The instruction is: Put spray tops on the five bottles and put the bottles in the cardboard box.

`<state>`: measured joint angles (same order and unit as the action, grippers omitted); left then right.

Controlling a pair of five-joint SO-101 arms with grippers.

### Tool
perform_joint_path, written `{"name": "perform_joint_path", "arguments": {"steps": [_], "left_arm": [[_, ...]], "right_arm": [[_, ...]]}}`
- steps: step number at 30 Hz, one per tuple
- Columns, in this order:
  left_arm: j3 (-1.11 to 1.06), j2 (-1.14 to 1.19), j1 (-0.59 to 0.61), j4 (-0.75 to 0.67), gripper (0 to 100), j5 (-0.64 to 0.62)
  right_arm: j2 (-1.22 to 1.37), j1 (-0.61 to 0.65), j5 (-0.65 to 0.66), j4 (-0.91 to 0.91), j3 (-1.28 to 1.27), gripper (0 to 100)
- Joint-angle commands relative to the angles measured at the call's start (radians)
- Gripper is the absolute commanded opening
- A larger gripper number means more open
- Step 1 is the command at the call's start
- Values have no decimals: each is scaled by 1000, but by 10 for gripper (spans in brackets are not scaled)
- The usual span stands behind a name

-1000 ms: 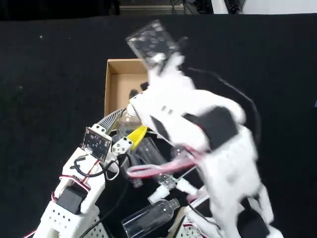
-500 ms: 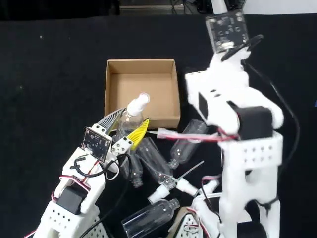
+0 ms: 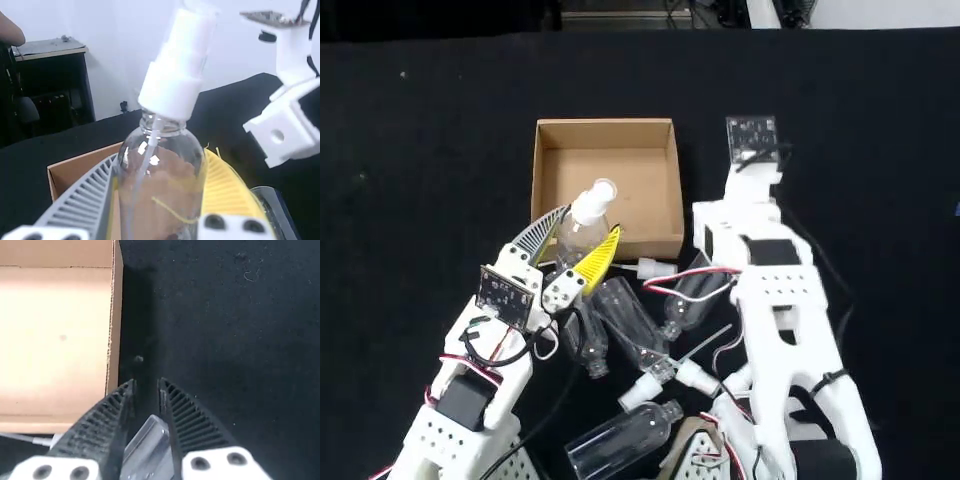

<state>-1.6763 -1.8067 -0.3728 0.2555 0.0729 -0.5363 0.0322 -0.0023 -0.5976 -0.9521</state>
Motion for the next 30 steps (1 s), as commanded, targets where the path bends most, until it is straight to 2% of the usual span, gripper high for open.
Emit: {"name": "perform_joint_path", "arguments": {"steps": [1, 6, 11, 17, 20, 24, 30], "left_arm": [[-22, -2, 7, -74, 69, -8], [-22, 8, 50, -244, 69, -11], [-18, 9, 93, -262, 69, -12], [120, 38, 128, -293, 69, -11], [217, 180, 166, -298, 69, -11], [417, 489, 206, -299, 69, -11], [723, 967, 170, -299, 70, -5]], "right_arm": [[-2, -29, -6, 83, -13, 60], [-2, -97, -8, 201, -104, 60], [-2, -109, -8, 284, -162, 60], [-1, -66, -8, 284, -165, 60], [-1, -69, -8, 284, -165, 60], [-1, -71, -8, 285, -166, 60], [-1, -72, -6, 284, -166, 60]]}}
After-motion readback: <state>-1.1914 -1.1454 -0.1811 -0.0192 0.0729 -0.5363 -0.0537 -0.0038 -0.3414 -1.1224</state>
